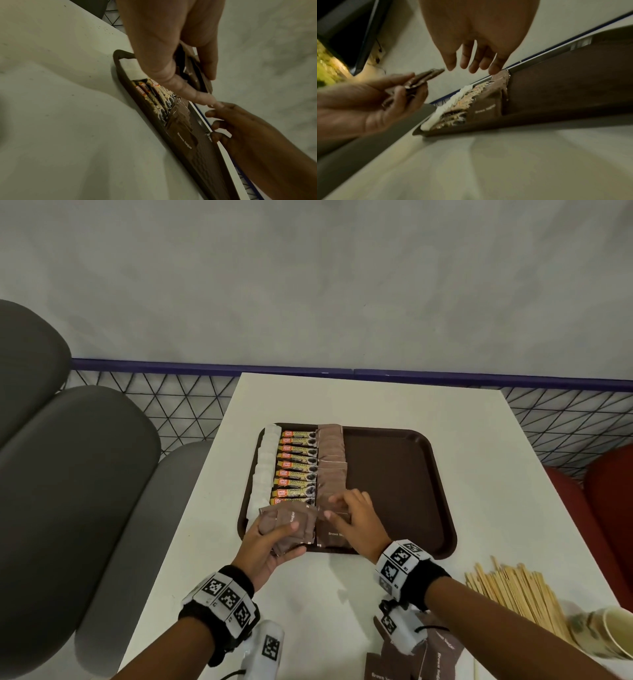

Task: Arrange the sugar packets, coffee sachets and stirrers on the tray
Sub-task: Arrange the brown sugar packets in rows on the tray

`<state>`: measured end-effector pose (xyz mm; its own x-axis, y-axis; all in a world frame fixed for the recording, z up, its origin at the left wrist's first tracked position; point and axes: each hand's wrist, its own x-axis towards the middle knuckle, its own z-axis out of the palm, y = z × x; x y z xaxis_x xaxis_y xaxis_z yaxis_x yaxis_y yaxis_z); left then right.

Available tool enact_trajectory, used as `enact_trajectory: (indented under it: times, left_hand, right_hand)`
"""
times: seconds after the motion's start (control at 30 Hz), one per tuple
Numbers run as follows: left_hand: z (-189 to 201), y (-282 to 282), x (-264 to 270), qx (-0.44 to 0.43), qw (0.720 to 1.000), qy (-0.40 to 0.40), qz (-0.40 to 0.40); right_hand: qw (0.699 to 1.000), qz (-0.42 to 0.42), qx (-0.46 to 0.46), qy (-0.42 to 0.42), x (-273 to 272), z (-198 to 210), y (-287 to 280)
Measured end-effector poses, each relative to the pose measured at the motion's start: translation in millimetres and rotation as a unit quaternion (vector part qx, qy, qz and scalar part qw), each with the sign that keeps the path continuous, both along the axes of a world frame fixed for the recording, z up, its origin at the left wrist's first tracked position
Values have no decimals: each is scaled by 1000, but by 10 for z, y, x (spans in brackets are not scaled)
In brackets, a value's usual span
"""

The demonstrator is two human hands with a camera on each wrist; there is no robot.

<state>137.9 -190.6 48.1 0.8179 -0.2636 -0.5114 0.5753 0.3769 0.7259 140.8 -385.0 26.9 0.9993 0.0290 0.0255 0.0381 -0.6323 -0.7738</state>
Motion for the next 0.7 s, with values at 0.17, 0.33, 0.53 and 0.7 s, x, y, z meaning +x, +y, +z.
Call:
enact_trajectory:
  times: [0.17, 0.33, 0.53, 0.7]
  left_hand:
    - [56, -154, 167, 7, 1000, -1, -27]
    - [70, -261, 329, -27, 998, 10, -57]
    - [35, -355, 531, -78, 995, 25, -60]
    - [-7, -439, 695, -54, 997, 14, -46]
  right_hand:
    - [971, -2, 225, 81, 161, 162, 94]
    - [947, -27, 298, 116, 339, 153, 18]
    - [928, -54, 350, 113, 464, 125, -91]
    - [930, -63, 346, 108, 586, 139, -178]
